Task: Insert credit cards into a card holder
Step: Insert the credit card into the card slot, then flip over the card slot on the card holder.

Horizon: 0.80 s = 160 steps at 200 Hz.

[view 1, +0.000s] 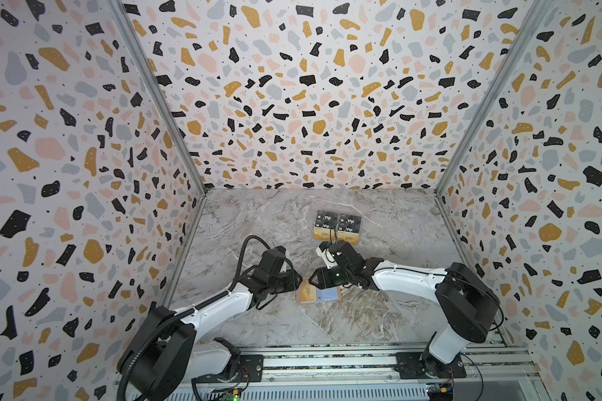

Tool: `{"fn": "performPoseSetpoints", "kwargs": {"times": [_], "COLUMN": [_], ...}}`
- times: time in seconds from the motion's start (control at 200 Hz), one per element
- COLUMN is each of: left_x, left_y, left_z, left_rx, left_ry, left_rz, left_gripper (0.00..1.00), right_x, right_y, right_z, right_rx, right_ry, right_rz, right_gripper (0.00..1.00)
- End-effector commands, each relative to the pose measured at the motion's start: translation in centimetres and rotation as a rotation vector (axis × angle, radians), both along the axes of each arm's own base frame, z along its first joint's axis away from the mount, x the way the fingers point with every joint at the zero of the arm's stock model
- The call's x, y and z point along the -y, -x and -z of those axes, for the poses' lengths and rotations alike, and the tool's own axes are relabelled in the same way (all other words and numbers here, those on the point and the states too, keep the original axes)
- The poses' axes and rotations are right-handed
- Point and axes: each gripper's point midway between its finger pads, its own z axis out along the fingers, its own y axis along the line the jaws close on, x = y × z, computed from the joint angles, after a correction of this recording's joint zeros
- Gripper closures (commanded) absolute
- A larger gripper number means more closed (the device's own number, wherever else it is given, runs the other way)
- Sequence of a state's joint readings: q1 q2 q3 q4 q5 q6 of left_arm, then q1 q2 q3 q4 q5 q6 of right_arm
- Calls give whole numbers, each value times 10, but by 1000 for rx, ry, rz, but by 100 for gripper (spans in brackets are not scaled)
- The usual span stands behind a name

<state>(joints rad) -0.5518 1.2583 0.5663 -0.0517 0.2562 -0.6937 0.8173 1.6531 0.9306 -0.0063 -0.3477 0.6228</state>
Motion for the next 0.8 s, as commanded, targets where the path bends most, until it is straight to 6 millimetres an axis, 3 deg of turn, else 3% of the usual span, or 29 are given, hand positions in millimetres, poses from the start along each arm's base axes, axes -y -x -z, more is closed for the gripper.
{"fn": "performPoseSetpoints", "kwargs": {"times": [0.0, 0.25, 0.561, 0.796], "left_x": [22, 70, 96, 97], "left_y": [0, -8, -6, -6], "left_z": [-9, -7, 9, 22], "left_rx": [-3, -4, -43, -66], "left_ry": [73, 147, 181, 182], "left_rz": [30, 92, 129, 116], "left_gripper": [65, 68, 64, 64], "right_x": [18, 40, 49, 60], "right_y": [-9, -14, -3, 2], "right_z": [-11, 9, 36, 52], "right_rx": [54, 43, -17, -41], "right_ry": [-14, 19, 48, 113], "right_rz": [-29, -23, -22, -15], "right_gripper": [63, 76, 77, 78]}}
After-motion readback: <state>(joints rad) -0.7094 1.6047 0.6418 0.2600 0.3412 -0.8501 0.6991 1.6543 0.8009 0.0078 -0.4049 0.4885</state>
